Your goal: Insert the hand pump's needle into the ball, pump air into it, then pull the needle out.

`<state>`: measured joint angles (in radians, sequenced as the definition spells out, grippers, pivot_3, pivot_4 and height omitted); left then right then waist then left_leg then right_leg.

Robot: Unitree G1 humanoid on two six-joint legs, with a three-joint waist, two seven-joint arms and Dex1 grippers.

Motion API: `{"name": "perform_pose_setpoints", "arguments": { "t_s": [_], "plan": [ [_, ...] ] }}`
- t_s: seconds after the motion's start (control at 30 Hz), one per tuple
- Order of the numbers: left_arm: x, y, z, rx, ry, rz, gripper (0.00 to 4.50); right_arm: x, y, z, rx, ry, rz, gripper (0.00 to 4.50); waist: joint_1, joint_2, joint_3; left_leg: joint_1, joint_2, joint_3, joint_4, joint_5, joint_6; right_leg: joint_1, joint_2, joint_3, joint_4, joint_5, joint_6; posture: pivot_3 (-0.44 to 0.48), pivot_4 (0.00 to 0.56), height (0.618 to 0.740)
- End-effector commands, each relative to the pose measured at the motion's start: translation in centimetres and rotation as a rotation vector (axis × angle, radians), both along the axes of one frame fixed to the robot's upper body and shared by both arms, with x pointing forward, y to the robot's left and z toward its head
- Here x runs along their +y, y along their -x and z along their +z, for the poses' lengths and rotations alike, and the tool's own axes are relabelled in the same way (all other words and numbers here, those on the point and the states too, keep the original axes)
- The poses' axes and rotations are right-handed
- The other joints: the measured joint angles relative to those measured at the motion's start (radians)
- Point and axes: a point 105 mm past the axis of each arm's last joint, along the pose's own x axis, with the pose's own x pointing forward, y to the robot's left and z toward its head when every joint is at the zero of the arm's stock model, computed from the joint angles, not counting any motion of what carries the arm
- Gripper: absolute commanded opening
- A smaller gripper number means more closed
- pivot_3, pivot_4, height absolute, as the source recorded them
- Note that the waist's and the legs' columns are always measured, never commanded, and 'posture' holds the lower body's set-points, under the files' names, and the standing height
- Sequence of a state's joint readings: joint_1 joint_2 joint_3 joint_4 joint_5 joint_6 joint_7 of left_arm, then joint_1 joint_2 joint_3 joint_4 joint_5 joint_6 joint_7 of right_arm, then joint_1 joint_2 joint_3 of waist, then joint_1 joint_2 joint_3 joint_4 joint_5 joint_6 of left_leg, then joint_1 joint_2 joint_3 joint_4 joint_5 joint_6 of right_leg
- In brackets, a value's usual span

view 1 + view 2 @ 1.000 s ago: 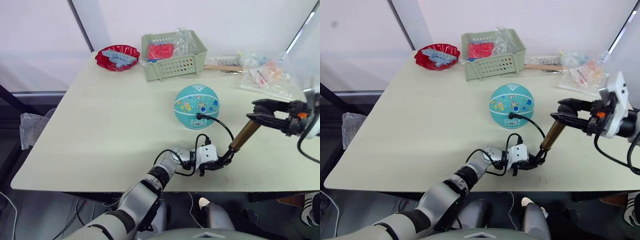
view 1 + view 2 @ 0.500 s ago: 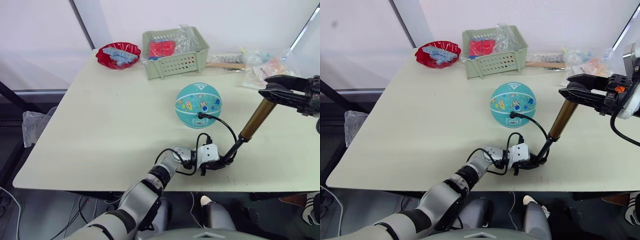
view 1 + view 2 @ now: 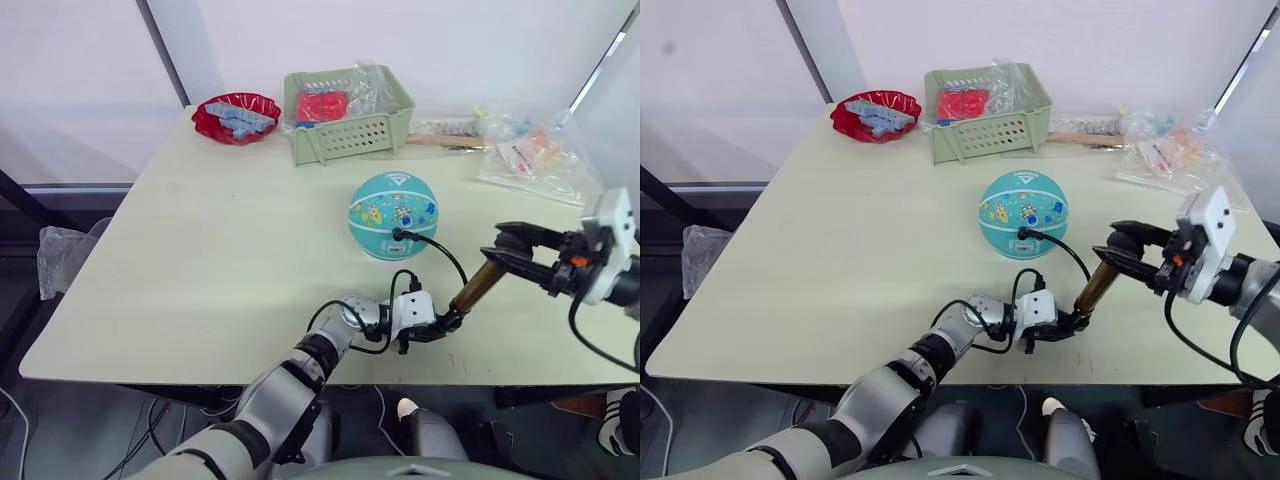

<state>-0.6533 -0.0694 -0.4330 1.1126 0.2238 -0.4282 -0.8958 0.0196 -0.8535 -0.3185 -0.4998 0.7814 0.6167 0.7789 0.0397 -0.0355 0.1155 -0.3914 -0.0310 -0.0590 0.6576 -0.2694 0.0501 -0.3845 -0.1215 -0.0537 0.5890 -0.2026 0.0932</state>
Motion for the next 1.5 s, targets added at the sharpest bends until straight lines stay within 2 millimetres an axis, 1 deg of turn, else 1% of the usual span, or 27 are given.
{"name": "perform_pose_setpoints", "arguments": {
  "t_s": [0.03,0.13,0.17,0.23,0.5,0.57,0.63,0.9,0.97,1.07,1.13,1.23,1.37,1.5],
  "plan": [
    [5.1,3.9,-7.4,0.207,-0.303,0.002,1.1,-0.7,-0.3,-2.7,0.064,0.047,-0.054,2.09,0.0,0.0,0.0,0.0,0.0,0.0,0.0,0.0,0.0,0.0,0.0,0.0,0.0,0.0,0.0,0.0,0.15,0.737],
    [5.1,3.8,-7.4,0.205,-0.304,0.002,1.1,-0.8,-0.2,-3.0,0.058,0.061,-0.052,2.09,0.0,0.001,0.0,0.0,0.0,0.0,0.0,0.0,0.0,0.001,0.0,0.0,0.0,0.0,0.0,0.0,0.15,0.737],
    [5.1,3.8,-7.3,0.204,-0.304,0.002,1.1,-0.8,-0.3,-2.8,0.05,0.058,-0.052,2.09,0.0,0.001,0.0,0.0,0.0,-0.001,0.0,0.0,0.0,0.001,0.0,-0.001,0.0,0.0,0.0,0.0,0.15,0.737],
    [5.2,3.8,-7.3,0.204,-0.305,0.001,1.1,-0.7,-0.2,-1.7,0.027,0.039,-0.037,2.09,0.001,0.002,0.001,0.0,0.0,-0.001,0.0,0.0,0.0,0.001,0.0,-0.001,0.0,0.0,0.0,0.0,0.15,0.737],
    [5.2,3.8,-7.4,0.205,-0.306,-0.004,1.1,-1.2,-0.1,6.8,-0.129,-0.016,0.014,2.09,0.002,0.013,0.009,-0.001,-0.001,-0.001,0.001,0.0,0.0,0.001,0.0,-0.002,0.0,0.0,0.0,0.0,0.15,0.737],
    [5.2,3.8,-7.4,0.205,-0.305,-0.003,1.1,-1.3,-0.1,8.4,-0.151,-0.018,0.02,2.09,0.002,0.012,0.01,-0.002,-0.001,-0.002,0.002,0.001,0.002,0.0,0.0,-0.003,0.0,0.0,0.0,0.0,0.15,0.737],
    [5.1,3.8,-7.3,0.205,-0.305,-0.003,1.1,-1.5,0.1,9.8,-0.172,-0.022,0.023,2.09,0.002,0.012,0.01,-0.003,-0.001,-0.003,0.002,0.001,0.002,0.0,0.0,-0.003,0.0,0.0,0.0,0.0,0.15,0.737],
    [4.9,3.7,-7.3,0.203,-0.304,-0.001,1.1,-2.3,0.6,14.3,-0.251,-0.04,0.008,2.09,0.002,0.013,0.011,-0.004,-0.001,-0.003,0.004,0.001,0.002,0.0,-0.001,-0.003,0.0,0.0,0.0,0.0,0.15,0.737],
    [4.9,3.7,-7.2,0.203,-0.303,-0.001,1.1,-2.5,0.8,15.1,-0.26,-0.042,0.005,2.09,0.002,0.013,0.012,-0.005,-0.001,-0.003,0.004,0.001,0.002,-0.001,-0.001,-0.003,0.0,0.0,0.0,0.0,0.15,0.737],
    [4.8,3.7,-7.2,0.202,-0.302,-0.001,1.1,-2.7,0.7,14.8,-0.246,-0.039,-0.009,2.09,0.002,0.014,0.012,-0.006,-0.001,-0.003,0.005,0.001,0.002,-0.001,-0.001,-0.003,0.0,0.0,0.0,0.0,0.15,0.737],
    [4.8,3.8,-7.2,0.202,-0.302,-0.002,1.1,-2.5,0.6,13.6,-0.21,-0.024,-0.011,2.09,0.002,0.014,0.013,-0.007,-0.002,-0.003,0.006,0.001,0.002,-0.001,-0.002,-0.003,0.0,0.0,0.0,0.0,0.15,0.737],
    [4.8,3.8,-7.2,0.203,-0.302,-0.002,1.1,-2.2,0.2,10.9,-0.141,0.022,-0.019,2.09,0.003,0.014,0.013,-0.007,-0.002,-0.003,0.006,0.001,0.002,-0.001,-0.002,-0.004,0.0,0.0,0.0,0.0,0.15,0.737],
    [4.8,3.8,-7.2,0.203,-0.302,-0.002,1.1,-1.7,0.2,7.9,-0.073,0.048,-0.009,2.09,0.002,0.01,0.01,-0.006,-0.001,-0.003,0.006,0.001,0.002,-0.001,-0.001,-0.004,0.001,0.0,0.0,0.0,0.15,0.737],
    [4.8,3.7,-7.2,0.201,-0.302,0.001,1.1,-1.2,0.0,3.6,0.004,0.088,-0.021,2.09,0.001,0.007,0.006,-0.005,-0.001,-0.003,0.007,0.001,0.001,0.0,-0.001,-0.004,0.001,0.0,0.0,0.0,0.15,0.737]
  ]
}}
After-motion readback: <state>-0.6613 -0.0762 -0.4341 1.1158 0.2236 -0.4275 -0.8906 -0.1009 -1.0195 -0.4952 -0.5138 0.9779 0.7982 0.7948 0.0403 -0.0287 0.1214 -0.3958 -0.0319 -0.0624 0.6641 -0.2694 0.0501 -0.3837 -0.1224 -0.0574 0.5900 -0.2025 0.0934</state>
